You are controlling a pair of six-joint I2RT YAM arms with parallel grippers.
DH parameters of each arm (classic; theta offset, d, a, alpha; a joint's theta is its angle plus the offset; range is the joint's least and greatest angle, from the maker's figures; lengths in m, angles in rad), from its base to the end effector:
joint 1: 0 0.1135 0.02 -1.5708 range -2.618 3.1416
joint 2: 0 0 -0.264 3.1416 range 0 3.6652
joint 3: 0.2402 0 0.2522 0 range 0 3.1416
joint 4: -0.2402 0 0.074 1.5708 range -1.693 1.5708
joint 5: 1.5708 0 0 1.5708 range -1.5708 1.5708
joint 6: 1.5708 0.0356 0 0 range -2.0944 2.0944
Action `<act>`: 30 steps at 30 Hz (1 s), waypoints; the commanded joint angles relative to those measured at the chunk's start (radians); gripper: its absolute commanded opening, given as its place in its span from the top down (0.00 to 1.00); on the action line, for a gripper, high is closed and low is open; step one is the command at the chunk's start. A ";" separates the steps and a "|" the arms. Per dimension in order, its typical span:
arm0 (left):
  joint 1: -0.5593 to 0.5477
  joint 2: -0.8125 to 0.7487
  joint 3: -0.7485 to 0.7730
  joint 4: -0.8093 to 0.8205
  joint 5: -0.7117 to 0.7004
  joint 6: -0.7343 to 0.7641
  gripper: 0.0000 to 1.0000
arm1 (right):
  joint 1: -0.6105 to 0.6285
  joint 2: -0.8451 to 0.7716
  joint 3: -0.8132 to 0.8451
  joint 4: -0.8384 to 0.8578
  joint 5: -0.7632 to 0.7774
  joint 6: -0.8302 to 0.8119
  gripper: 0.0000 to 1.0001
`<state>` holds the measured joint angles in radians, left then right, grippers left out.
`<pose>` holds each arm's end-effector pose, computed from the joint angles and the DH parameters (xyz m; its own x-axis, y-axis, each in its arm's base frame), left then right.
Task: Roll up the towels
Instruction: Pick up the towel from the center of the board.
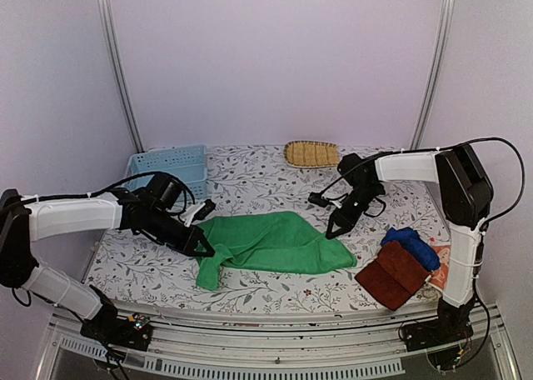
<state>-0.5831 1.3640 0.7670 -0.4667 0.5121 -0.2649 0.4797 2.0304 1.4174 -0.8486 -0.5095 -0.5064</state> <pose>0.2017 -0.1539 0.1920 -0.8819 0.3083 -0.3566 0.4639 0.7018 -0.5406 0.3321 0.1924 0.1538 -0.5529 -0.7649 -0.3305 -0.8213 0.4333 0.3711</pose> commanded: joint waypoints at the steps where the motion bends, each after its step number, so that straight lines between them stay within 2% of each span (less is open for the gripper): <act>1: -0.013 0.009 -0.003 0.007 0.012 -0.007 1.00 | -0.002 -0.021 0.030 0.008 -0.005 0.007 0.91; 4: -0.012 0.012 -0.001 0.007 0.007 -0.003 1.00 | -0.024 -0.060 0.042 0.016 0.000 0.013 0.96; 11: -0.012 0.037 0.013 0.057 -0.063 -0.023 1.00 | -0.179 -0.163 0.000 0.119 -0.037 0.043 0.98; 17: -0.012 0.167 0.105 0.154 -0.107 -0.031 0.98 | -0.214 -0.152 -0.062 0.189 -0.027 0.049 0.97; 19: -0.012 0.220 0.152 0.141 -0.167 -0.025 0.88 | -0.223 -0.150 -0.078 0.217 -0.018 0.062 0.98; 21: -0.015 0.236 0.180 0.130 -0.230 -0.023 0.72 | -0.226 -0.153 -0.090 0.238 0.006 0.067 0.97; 22: -0.020 0.224 0.184 0.129 -0.258 -0.023 0.60 | -0.229 -0.157 -0.098 0.249 0.015 0.069 0.98; 23: -0.031 0.202 0.182 0.127 -0.287 -0.020 0.52 | -0.231 -0.162 -0.104 0.258 0.026 0.068 0.98; 26: -0.084 0.114 0.177 0.088 -0.385 -0.001 0.49 | -0.235 -0.175 -0.121 0.278 0.021 0.072 0.98; 30: -0.241 -0.009 0.161 -0.004 -0.540 0.023 0.50 | -0.234 -0.190 -0.135 0.290 -0.001 0.066 0.97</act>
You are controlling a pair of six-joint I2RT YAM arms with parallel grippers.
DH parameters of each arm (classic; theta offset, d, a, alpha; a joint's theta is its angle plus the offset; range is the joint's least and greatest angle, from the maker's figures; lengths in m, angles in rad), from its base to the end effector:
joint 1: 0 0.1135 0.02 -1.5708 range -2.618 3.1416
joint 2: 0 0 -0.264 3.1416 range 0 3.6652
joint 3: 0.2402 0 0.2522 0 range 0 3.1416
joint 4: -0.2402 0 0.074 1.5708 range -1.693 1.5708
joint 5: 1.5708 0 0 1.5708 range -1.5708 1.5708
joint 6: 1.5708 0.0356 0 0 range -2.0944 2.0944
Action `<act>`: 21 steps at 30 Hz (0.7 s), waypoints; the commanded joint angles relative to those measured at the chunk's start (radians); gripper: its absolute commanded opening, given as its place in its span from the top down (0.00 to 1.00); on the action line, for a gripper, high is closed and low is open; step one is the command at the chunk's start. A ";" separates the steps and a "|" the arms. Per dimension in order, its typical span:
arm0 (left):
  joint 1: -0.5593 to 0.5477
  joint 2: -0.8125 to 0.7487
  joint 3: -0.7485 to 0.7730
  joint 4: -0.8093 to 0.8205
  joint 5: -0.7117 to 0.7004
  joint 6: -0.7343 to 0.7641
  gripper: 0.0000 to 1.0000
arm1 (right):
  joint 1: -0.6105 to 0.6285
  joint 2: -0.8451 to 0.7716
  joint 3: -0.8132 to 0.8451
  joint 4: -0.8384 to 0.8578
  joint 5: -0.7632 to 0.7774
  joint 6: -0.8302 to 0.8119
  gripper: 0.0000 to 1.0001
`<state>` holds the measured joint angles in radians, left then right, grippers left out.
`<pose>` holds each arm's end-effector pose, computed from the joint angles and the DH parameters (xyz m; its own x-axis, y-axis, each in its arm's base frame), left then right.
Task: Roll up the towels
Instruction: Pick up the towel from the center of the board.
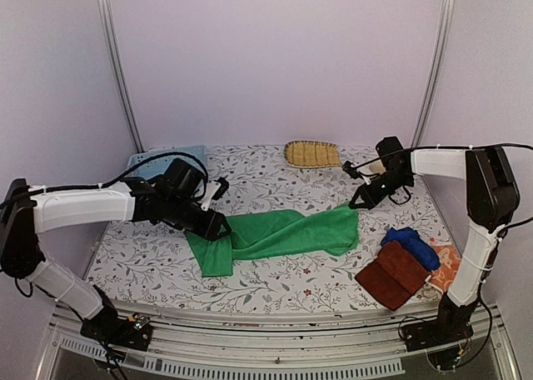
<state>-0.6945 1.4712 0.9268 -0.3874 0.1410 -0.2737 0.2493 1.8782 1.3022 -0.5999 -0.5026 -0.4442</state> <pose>0.2269 -0.1955 0.2130 -0.7825 0.3035 -0.5437 0.5054 0.8196 -0.2698 0.3625 0.1100 0.1849 -0.6376 -0.5509 -0.5385 -0.7418 0.6277 0.2362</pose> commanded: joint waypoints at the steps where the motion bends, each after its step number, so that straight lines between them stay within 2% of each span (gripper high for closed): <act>1: -0.159 -0.137 -0.003 -0.098 -0.181 0.026 0.50 | -0.005 -0.039 -0.022 0.042 -0.015 0.003 0.98; 6: -0.256 -0.179 -0.047 -0.162 -0.152 -0.017 0.63 | -0.003 -0.039 -0.021 0.042 -0.036 -0.001 0.97; 11: -0.275 -0.056 -0.017 -0.168 -0.111 -0.070 0.74 | -0.004 -0.050 -0.028 0.042 -0.053 -0.007 0.97; 13: -0.284 0.009 0.015 -0.171 -0.098 -0.075 0.73 | -0.004 -0.055 -0.034 0.042 -0.060 -0.007 0.97; 16: -0.296 0.101 0.053 -0.185 -0.096 -0.074 0.65 | -0.003 -0.064 -0.040 0.044 -0.064 -0.010 0.97; 21: -0.306 0.206 0.109 -0.227 -0.123 -0.071 0.60 | -0.005 -0.071 -0.043 0.044 -0.077 -0.010 0.97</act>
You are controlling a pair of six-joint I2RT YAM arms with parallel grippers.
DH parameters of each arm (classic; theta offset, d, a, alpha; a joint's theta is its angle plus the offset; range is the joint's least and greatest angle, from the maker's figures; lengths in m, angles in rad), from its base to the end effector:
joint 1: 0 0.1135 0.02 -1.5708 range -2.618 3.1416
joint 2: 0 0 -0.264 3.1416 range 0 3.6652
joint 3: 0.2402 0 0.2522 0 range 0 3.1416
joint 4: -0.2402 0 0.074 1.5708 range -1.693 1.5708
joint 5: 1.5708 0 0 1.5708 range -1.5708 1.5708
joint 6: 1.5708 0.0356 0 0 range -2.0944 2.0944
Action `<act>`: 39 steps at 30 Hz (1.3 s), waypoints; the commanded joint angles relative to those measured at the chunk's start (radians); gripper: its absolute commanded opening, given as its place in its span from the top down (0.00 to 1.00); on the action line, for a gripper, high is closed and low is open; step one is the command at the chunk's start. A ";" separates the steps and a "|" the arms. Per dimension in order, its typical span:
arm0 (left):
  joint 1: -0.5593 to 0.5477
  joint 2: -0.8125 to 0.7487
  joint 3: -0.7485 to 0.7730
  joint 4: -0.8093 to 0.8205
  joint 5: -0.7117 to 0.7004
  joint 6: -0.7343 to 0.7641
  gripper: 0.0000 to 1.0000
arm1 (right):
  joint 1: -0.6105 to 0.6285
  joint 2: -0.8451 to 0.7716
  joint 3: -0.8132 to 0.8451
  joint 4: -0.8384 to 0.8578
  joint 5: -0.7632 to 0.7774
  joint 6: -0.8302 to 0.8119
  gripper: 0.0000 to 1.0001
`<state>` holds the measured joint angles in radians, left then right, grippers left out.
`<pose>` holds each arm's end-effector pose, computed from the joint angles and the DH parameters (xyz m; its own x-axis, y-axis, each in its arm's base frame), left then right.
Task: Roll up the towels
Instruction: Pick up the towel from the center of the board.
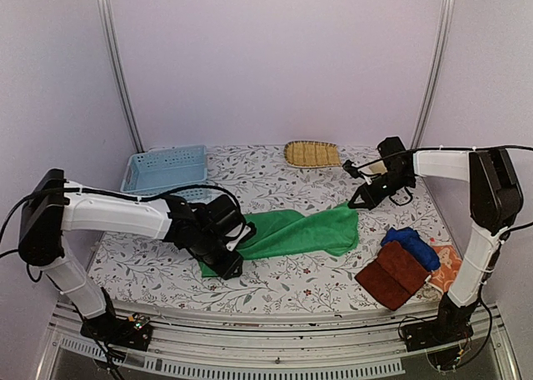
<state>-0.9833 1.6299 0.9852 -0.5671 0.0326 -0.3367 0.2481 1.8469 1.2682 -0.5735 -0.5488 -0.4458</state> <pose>0.1686 -0.2553 0.1752 -0.7667 0.5557 -0.3215 0.6197 0.7713 -0.1449 0.3563 0.1094 0.1884 -0.6202 -0.5366 -0.5723 -0.7564 0.6025 0.2548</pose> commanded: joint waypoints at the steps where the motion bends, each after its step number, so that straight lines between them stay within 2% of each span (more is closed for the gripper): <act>1: -0.017 0.059 0.058 -0.053 -0.027 -0.010 0.59 | -0.002 -0.040 -0.010 0.017 -0.032 -0.008 0.97; 11: -0.016 0.144 0.083 -0.102 -0.087 -0.035 0.56 | -0.003 -0.032 -0.012 0.014 -0.050 -0.010 0.97; 19: -0.005 0.148 0.027 -0.126 -0.094 -0.059 0.57 | -0.004 -0.028 -0.011 0.012 -0.059 -0.010 0.97; 23: 0.019 0.144 -0.017 -0.099 -0.092 -0.063 0.67 | -0.003 -0.023 -0.007 0.009 -0.063 -0.011 0.97; 30: 0.033 0.136 -0.025 -0.062 -0.124 -0.051 0.99 | -0.001 -0.025 -0.006 0.008 -0.061 -0.008 0.97; 34: 0.043 0.075 -0.009 -0.071 -0.170 -0.043 1.00 | -0.002 -0.025 -0.003 0.008 -0.068 -0.004 0.97; 39: 0.088 -0.089 0.025 -0.109 -0.261 -0.044 1.00 | -0.004 -0.061 0.057 -0.004 -0.045 0.007 0.97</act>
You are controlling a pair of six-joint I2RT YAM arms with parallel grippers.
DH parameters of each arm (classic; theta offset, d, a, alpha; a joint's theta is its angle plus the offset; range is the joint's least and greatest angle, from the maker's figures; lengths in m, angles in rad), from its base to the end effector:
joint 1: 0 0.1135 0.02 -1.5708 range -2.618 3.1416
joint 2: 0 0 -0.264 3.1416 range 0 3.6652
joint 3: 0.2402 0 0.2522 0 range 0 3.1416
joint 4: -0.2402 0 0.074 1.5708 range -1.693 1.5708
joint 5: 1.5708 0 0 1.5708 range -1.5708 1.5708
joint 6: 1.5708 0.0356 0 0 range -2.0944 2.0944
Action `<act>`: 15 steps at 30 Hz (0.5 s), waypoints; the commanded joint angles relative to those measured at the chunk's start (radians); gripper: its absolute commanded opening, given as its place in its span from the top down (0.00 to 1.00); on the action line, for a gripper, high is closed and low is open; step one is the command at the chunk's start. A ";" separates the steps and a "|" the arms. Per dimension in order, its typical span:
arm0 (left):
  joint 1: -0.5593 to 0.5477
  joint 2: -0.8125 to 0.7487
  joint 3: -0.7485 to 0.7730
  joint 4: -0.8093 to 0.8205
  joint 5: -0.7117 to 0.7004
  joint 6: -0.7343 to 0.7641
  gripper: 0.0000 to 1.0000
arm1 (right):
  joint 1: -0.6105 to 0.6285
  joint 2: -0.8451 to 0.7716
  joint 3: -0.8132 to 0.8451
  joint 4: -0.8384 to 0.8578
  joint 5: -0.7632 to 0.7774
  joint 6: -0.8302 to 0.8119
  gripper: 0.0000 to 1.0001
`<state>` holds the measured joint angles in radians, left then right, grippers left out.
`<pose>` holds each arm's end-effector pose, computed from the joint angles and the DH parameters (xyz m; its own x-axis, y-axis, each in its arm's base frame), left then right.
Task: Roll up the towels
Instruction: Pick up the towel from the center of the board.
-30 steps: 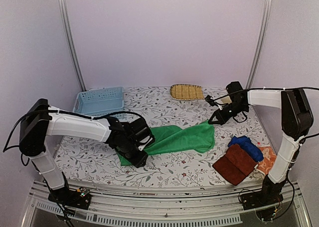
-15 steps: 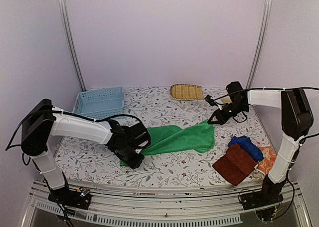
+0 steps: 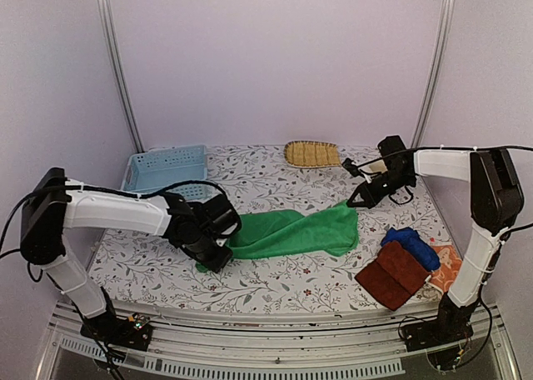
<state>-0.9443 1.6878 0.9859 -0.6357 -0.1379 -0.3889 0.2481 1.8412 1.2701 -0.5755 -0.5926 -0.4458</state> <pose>0.1809 -0.2417 0.1570 -0.8250 0.4994 -0.2645 0.5090 0.8600 0.0361 0.3554 0.1105 0.1916 -0.6132 -0.5243 -0.5908 -0.7658 0.5781 0.2818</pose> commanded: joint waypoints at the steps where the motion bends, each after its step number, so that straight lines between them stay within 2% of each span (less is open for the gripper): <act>1: 0.064 -0.187 0.032 -0.051 -0.108 0.010 1.00 | -0.005 -0.065 0.074 -0.007 0.001 0.007 0.97; 7: 0.180 -0.432 0.085 -0.061 -0.144 0.058 1.00 | -0.009 -0.097 0.242 -0.089 0.008 0.006 0.97; 15: 0.281 -0.528 0.195 -0.084 -0.145 0.137 1.00 | -0.009 -0.092 0.544 -0.215 -0.003 0.015 0.97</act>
<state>-0.6945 1.1671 1.1404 -0.6777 -0.2630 -0.3088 0.2462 1.7790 1.6909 -0.6979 -0.5854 -0.4404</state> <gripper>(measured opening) 0.007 0.029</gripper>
